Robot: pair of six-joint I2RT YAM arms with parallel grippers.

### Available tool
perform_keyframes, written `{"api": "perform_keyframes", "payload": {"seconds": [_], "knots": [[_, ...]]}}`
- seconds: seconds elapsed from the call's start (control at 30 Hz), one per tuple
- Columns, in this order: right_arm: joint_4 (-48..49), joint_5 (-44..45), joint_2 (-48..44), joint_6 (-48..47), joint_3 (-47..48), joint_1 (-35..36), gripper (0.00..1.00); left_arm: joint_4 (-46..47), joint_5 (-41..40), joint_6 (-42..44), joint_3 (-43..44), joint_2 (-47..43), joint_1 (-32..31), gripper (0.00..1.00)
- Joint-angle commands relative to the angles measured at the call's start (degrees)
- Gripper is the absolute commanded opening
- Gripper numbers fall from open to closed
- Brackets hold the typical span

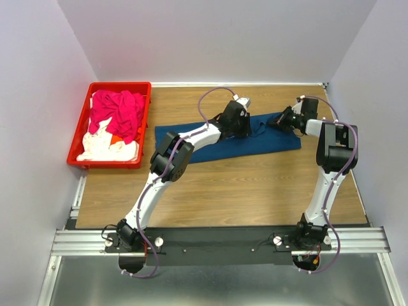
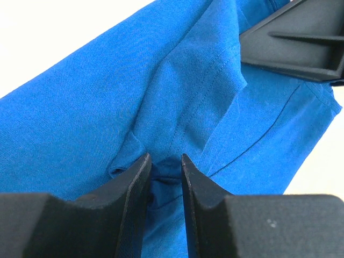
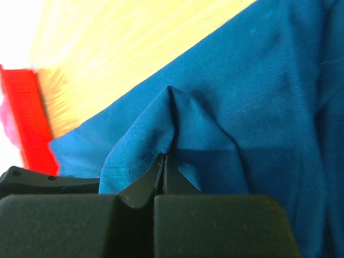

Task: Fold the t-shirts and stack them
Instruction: Fold the tshirt

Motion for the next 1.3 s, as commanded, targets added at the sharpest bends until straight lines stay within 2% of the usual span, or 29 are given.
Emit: {"api": "perform_keyframes", "payload": {"seconds": [0.0, 0.13, 0.3, 0.67, 0.7, 0.73, 0.77, 0.8, 0.9, 0.93, 1.0, 1.13, 1.27], "knots": [[-3.14, 6.49, -3.99, -5.12, 1.62, 0.15, 0.01, -1.88, 0.22, -0.67, 1.01, 1.55, 0.44, 0.37], [-10.95, 12.64, -4.52, -10.13, 4.78, 0.15, 0.01, -2.33, 0.39, -0.84, 1.1, 1.55, 0.61, 0.36], [-14.31, 17.91, -5.57, -13.48, 7.16, 0.15, 0.02, -2.41, 0.39, -0.84, 1.19, 1.64, 0.7, 0.36], [-17.48, 21.0, -4.35, -15.33, 9.97, 0.06, 0.1, -2.59, 0.92, -0.76, 1.28, 1.64, 0.7, 0.37], [-17.48, 20.56, -3.91, -15.15, 10.24, 0.15, 0.1, -2.59, 0.92, -0.84, 1.19, 1.64, 0.7, 0.39], [-17.91, 20.39, -3.56, -15.07, 10.59, 0.15, 0.11, -2.59, 1.18, -0.5, 1.28, 1.55, 0.7, 0.46], [-18.09, 20.3, -3.73, -15.07, 10.85, 0.06, 0.16, -2.59, 1.62, -0.4, 1.37, 1.38, 0.7, 0.51], [-18.18, 20.38, -3.99, -15.07, 10.77, 0.15, 0.21, -2.59, 1.97, -0.32, 1.37, 0.85, 0.7, 0.6], [-18.62, 22.74, -6.88, -14.63, 9.46, 0.15, 0.35, -2.5, 2.59, 0.3, 0.93, -1.51, 0.7, 0.73], [-18.79, 23.71, -8.11, -14.36, 8.93, 0.15, 0.37, -2.5, 2.59, 0.39, 0.93, -2.31, 0.7, 0.76], [-18.88, 25.47, -11.96, -13.23, 6.56, 0.06, 0.4, -2.5, 2.94, 0.39, 0.66, -5.46, 0.7, 0.79], [-18.71, 23.47, -17.43, -9.27, 1.3, 0.15, 0.42, -3.03, 2.15, 1.0, -0.13, -12.32, 0.7, 0.81], [-15.64, 19.34, -21.04, -4.97, -5.83, 0.24, 0.45, -8.73, -4.51, 5.03, -1.53, -19.27, 1.57, 0.81]]}}
